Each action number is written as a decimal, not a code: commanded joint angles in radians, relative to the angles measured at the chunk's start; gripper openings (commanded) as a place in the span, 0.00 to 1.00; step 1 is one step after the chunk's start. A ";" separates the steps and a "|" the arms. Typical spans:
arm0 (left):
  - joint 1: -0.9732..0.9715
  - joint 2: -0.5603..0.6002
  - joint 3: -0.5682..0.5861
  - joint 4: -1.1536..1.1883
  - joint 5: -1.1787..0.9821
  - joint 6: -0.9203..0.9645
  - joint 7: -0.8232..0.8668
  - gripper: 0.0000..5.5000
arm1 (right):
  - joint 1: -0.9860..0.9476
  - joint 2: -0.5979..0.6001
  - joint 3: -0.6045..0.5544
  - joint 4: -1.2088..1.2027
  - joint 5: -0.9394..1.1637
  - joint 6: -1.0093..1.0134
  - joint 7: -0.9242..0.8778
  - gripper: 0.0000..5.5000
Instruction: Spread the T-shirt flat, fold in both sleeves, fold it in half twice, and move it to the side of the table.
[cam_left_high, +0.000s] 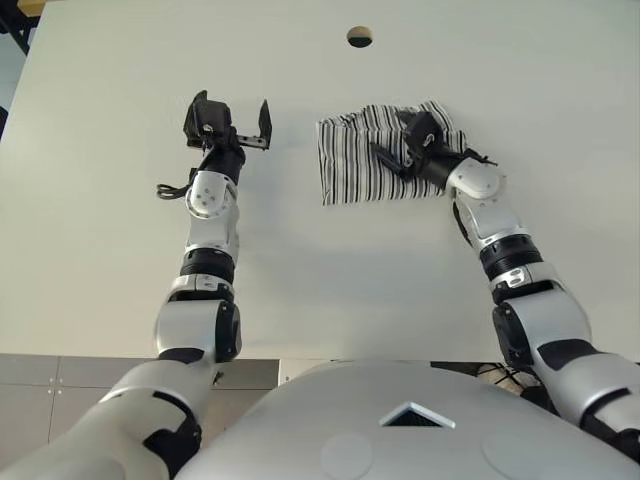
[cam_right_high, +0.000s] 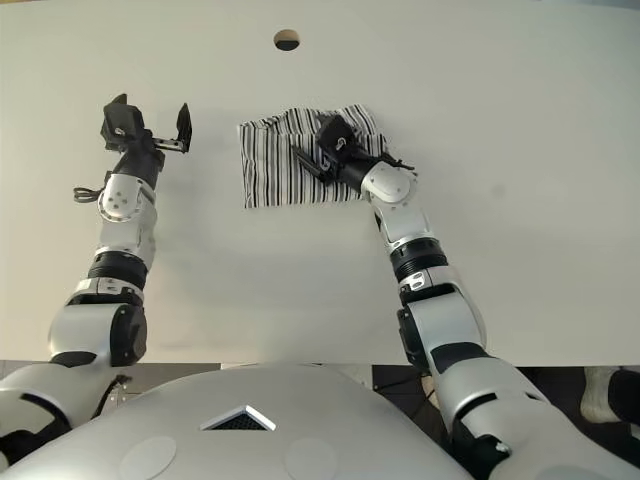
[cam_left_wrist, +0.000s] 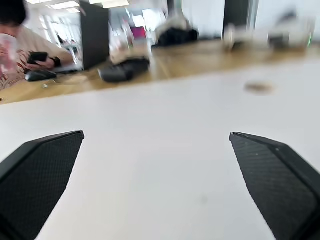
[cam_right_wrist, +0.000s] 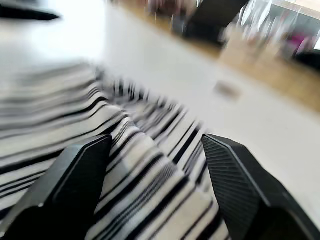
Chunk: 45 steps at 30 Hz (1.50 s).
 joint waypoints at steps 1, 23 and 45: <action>0.052 -0.042 0.030 -0.118 -0.059 0.011 -0.021 0.99 | -0.111 0.031 -0.055 0.213 0.020 0.149 -0.013 0.60; 0.153 -0.104 0.043 -0.268 -0.081 0.056 -0.021 0.99 | -0.101 -0.253 -0.788 0.407 0.417 0.126 -1.039 0.60; 0.180 -0.223 -0.149 -0.178 0.261 -0.202 0.208 0.96 | 0.147 0.023 -0.162 0.009 -0.142 -0.528 -0.681 0.60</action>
